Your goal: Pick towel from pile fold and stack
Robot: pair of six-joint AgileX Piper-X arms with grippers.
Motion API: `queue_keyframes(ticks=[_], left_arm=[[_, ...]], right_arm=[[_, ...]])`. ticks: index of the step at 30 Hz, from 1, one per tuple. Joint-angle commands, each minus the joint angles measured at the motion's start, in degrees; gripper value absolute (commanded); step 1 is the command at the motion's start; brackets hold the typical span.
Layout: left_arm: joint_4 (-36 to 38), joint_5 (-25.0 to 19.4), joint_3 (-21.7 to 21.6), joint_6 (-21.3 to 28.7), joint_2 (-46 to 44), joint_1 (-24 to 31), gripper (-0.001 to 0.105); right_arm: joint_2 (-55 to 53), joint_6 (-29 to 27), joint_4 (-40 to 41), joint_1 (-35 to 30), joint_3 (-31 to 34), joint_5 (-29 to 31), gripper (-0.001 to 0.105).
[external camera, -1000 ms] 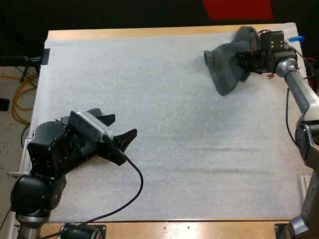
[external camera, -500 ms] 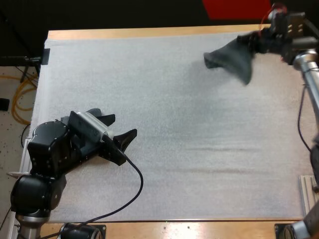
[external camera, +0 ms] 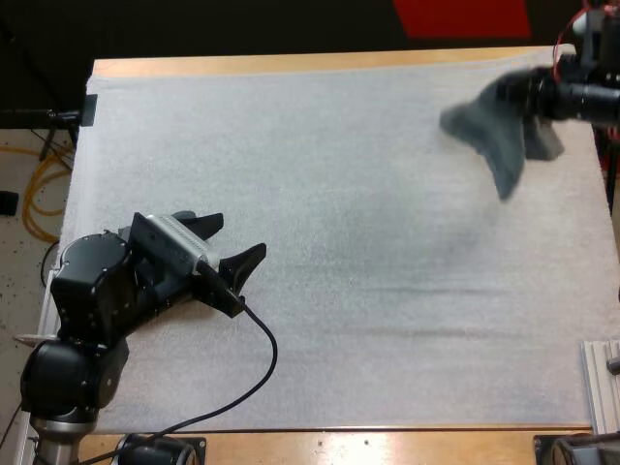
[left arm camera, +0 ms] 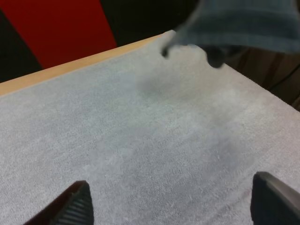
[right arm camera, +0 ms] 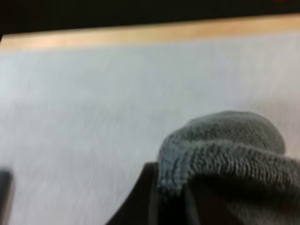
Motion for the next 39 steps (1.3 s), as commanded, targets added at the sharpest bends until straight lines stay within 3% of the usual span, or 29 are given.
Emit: queue_keyframes(ticks=[1, 9, 14, 17, 20, 21, 24, 27, 31, 34, 39], left_arm=[[-0.65, 0.41, -0.39, -0.55, -0.08, -0.20, 0.067], [-0.65, 1.39, -0.39, -0.55, -0.08, -0.20, 0.067], [-0.61, 2.12, -0.39, -0.55, -0.08, -0.20, 0.067], [-0.61, 2.12, -0.39, -0.55, -0.08, -0.20, 0.067], [-0.61, 2.12, -0.39, -0.55, -0.08, -0.20, 0.067], [-0.61, 2.12, -0.39, -0.55, -0.08, -0.20, 0.067], [-0.61, 2.12, -0.39, -0.55, -0.08, -0.20, 0.067], [-0.61, 2.12, -0.39, -0.55, -0.08, -0.20, 0.067], [-0.61, 2.12, -0.39, -0.55, -0.08, -0.20, 0.067], [-0.61, 2.12, -0.39, -0.55, -0.08, -0.20, 0.067], [-0.61, 2.12, -0.39, -0.55, -0.08, -0.20, 0.067]], right_arm=[[-1.40, -1.83, 4.03, 1.38, -0.39, -0.95, 0.000], [-5.29, 0.29, 24.32, 14.63, -0.39, -3.40, 0.000], [-4.78, 4.42, 24.99, 23.40, 2.18, -4.70, 0.000], [1.63, 10.51, 9.88, 23.86, 9.43, -4.70, 0.000], [10.13, 15.48, -5.22, 23.43, 10.31, -6.60, 0.000], [14.84, 19.69, -14.74, 23.43, 9.72, -9.97, 0.000], [21.39, 27.90, -26.34, 23.43, 7.72, -15.84, 0.000], [26.58, 34.55, -34.98, 23.43, 5.49, -17.80, 0.000], [30.52, 37.29, -44.30, 23.43, 2.38, -17.03, 0.001], [30.61, 36.79, -47.05, 23.43, 1.83, -12.68, 0.016], [30.54, 36.70, -49.21, 23.43, 1.83, -12.25, 0.076]])
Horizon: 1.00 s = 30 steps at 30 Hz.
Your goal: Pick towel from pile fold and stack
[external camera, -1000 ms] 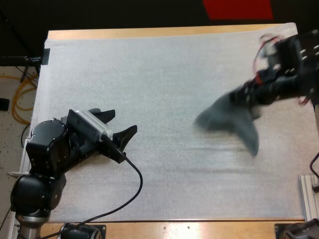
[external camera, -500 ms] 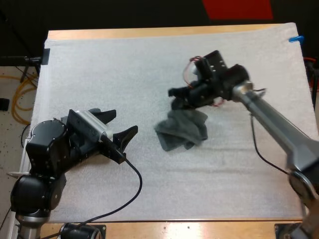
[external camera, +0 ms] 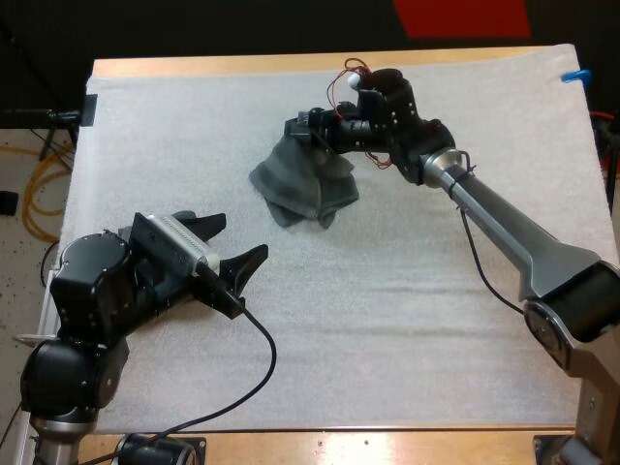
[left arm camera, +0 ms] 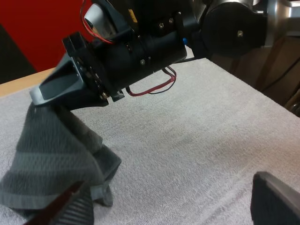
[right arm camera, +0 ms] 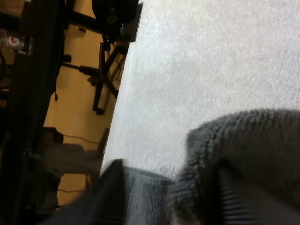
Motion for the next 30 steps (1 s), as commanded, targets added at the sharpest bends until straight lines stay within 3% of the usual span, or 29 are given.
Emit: queue_keyframes(ticks=[1, 3, 7, 11, 13, 17, 21, 25, 30], left_arm=[[-0.25, 0.84, -0.39, -0.55, -0.08, -0.20, 0.067], [-0.25, 0.84, -0.39, -0.55, -0.08, -0.20, 0.067], [-0.25, 0.84, -0.39, -0.55, -0.08, -0.20, 0.067], [-0.25, 0.84, -0.39, -0.55, -0.08, -0.20, 0.067], [-0.25, 0.84, -0.39, -0.55, -0.08, -0.20, 0.067], [-0.25, 0.84, -0.39, -0.55, -0.08, -0.20, 0.067], [-0.25, 0.84, -0.39, -0.55, -0.08, -0.20, 0.067], [-0.25, 0.84, -0.39, -0.55, -0.08, -0.20, 0.067], [0.15, 0.84, -0.39, -0.55, -0.08, -0.20, 0.067]], right_arm=[[-0.77, -0.35, -0.64, -0.28, -0.53, -1.23, 0.084], [-0.77, -0.35, -0.64, -0.28, -0.53, -4.36, 0.091], [-2.04, -0.57, 2.76, -0.28, -0.53, -7.80, 0.087], [-4.79, -8.03, 11.25, -0.28, -0.53, -7.10, 0.083], [-6.15, -12.34, 17.14, -0.28, -0.53, -4.29, 0.083], [-10.04, -25.77, 33.18, -0.28, -0.53, 9.27, 0.083], [-12.29, -35.17, 44.55, -0.28, -0.53, 19.69, 0.083], [-12.05, -37.63, 46.31, -0.28, -0.36, 20.72, 0.083], [-9.37, -34.05, 42.30, -0.17, 0.24, 18.81, 0.083]])
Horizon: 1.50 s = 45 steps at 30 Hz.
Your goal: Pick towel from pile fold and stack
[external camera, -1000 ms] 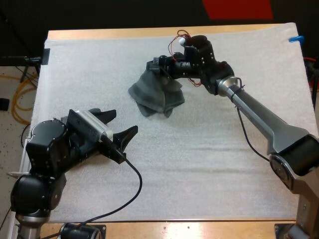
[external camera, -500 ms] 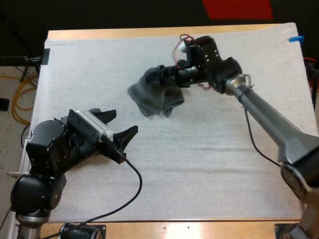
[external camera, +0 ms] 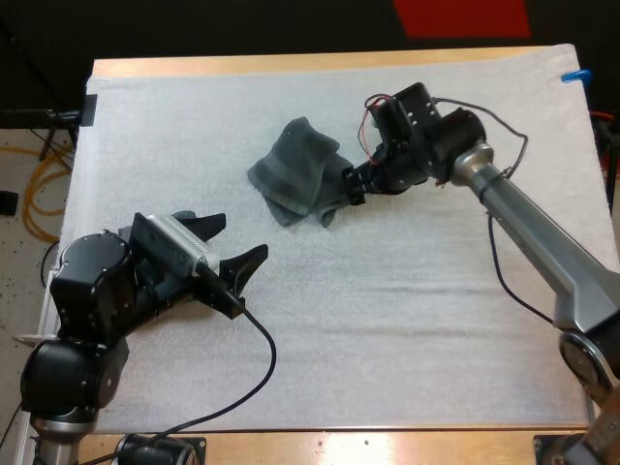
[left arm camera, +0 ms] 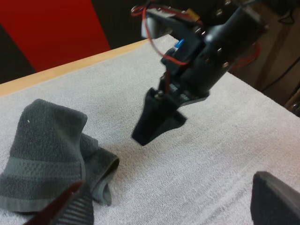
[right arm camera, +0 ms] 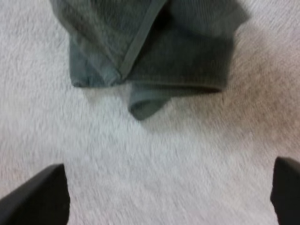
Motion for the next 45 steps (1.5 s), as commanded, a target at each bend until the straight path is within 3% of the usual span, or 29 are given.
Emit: queue_keyframes(ticks=[1, 4, 11, 22, 27, 30, 34, 36, 40, 45], left_arm=[[0.47, 0.84, -0.39, -0.55, -0.08, -0.20, 0.067], [1.49, 0.84, -0.39, -0.55, -0.08, -0.20, 0.067], [1.94, 0.84, -0.39, -0.55, -0.08, -0.20, 0.067], [1.94, 0.84, -0.39, -0.55, -0.08, -0.20, 0.067], [1.94, 0.84, -0.39, -0.55, -0.08, -0.20, 0.067], [1.94, 0.84, -0.39, -0.55, -0.08, -0.20, 0.067], [1.94, 0.84, -0.39, -0.55, -0.08, -0.20, 0.067], [1.94, 0.84, -0.39, -0.55, -0.08, -0.20, 0.067], [1.94, 0.84, -0.39, -0.55, -0.08, -0.20, 0.067], [1.94, 0.84, -0.39, -0.55, -0.08, -0.20, 0.067]], right_arm=[[1.03, 1.02, -1.15, 0.03, -0.03, -1.01, 0.083], [4.03, 2.55, -3.01, 0.90, -0.03, -2.28, 0.079], [9.87, 1.85, -9.11, 5.72, -0.03, -2.55, 0.052], [14.94, 2.61, -13.93, 8.57, -0.18, 7.73, 0.051], [16.69, 3.51, -15.73, 8.57, -0.81, 8.48, 0.049], [17.72, 3.96, -15.64, 8.57, -0.80, 10.12, 0.037], [18.08, 3.88, -14.50, 8.57, -0.80, 14.11, 0.008], [17.53, 2.47, -14.44, 8.57, -0.80, 14.46, 0.000], [14.20, -2.58, -14.31, 8.57, -0.80, 15.25, 0.000], [1.80, -13.09, -14.46, 8.57, -0.80, 23.40, 0.000]])
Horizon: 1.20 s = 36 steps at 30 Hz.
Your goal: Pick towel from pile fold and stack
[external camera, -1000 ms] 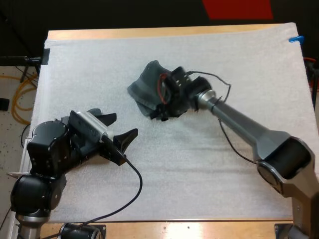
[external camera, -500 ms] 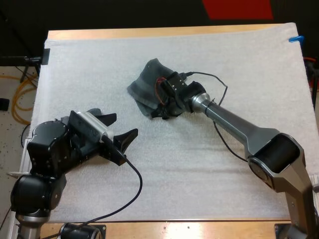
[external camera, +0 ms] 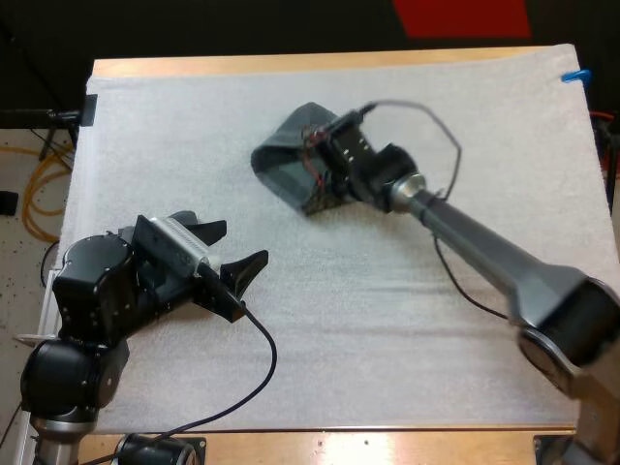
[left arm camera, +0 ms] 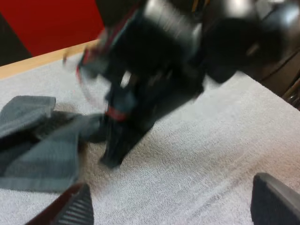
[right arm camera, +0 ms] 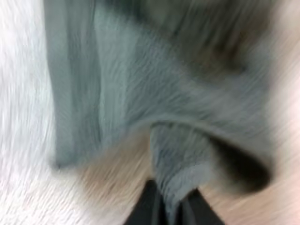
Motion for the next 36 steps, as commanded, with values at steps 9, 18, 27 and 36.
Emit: queue_keyframes(ticks=[9, 18, 27, 36], left_arm=[[-0.49, 0.84, -0.39, -0.55, -0.08, -0.20, 0.067], [-0.49, 0.84, -0.39, -0.55, -0.08, -0.20, 0.067], [-0.49, 0.84, -0.39, -0.55, -0.08, -0.20, 0.067], [-0.49, 0.84, -0.39, -0.55, -0.08, -0.20, 0.067]], right_arm=[[-21.37, -11.75, -0.37, -0.17, -0.60, 2.79, 0.000], [-27.18, -17.83, 6.06, -0.33, -0.60, 20.93, 0.000], [-31.22, -20.02, 6.04, -3.66, -0.60, 34.06, 0.000], [-32.21, -2.81, 11.34, -3.49, 0.36, 13.36, 0.000]])
